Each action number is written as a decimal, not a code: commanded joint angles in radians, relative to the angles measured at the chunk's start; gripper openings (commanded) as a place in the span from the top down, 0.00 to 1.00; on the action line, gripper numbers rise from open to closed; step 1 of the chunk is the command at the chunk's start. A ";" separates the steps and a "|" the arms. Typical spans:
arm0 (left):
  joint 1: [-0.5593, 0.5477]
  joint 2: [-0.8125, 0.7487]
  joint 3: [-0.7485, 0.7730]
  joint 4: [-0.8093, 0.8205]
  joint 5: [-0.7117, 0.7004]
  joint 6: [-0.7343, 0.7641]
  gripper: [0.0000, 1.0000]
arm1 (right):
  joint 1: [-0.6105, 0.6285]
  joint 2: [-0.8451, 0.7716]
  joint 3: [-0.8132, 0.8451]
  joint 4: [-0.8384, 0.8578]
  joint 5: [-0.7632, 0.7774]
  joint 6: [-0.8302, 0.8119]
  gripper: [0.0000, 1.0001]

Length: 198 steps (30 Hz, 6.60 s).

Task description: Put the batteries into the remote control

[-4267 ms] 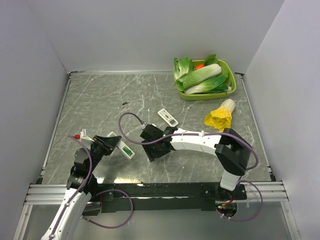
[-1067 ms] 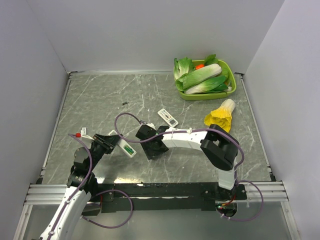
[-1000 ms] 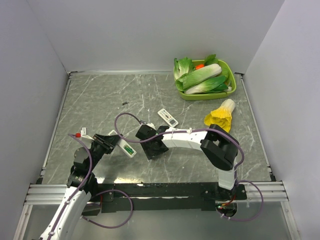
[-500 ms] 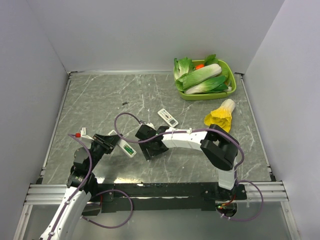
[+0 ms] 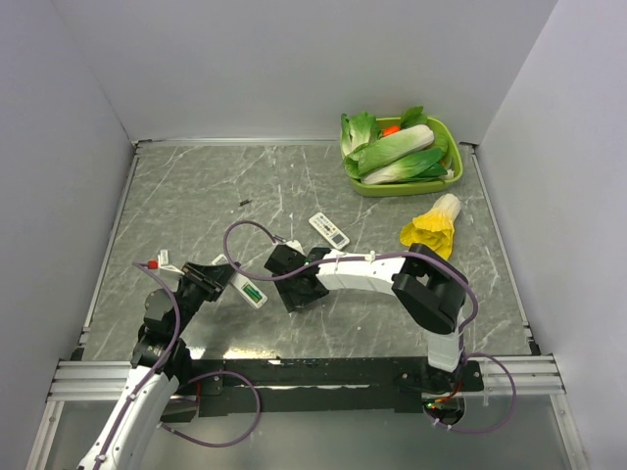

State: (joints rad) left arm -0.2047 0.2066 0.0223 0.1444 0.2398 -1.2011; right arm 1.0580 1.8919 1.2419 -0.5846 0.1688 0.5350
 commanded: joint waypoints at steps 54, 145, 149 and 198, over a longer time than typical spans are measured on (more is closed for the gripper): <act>-0.001 0.010 -0.105 0.064 0.029 -0.037 0.98 | -0.035 -0.033 -0.038 0.000 -0.018 0.031 0.47; 0.001 -0.018 -0.087 0.003 -0.005 -0.012 0.98 | -0.236 0.226 0.352 0.025 -0.072 -0.409 0.48; 0.001 -0.016 -0.085 0.006 -0.004 -0.014 0.98 | -0.240 0.243 0.338 0.020 -0.080 -0.406 0.50; -0.001 -0.050 -0.079 -0.009 0.023 -0.034 0.98 | -0.079 -0.134 -0.185 0.101 -0.195 -0.098 0.47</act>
State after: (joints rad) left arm -0.2047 0.1783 0.0223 0.1249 0.2497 -1.2270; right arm 0.9497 1.6962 0.9936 -0.4847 0.0322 0.4183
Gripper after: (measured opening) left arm 0.276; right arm 0.525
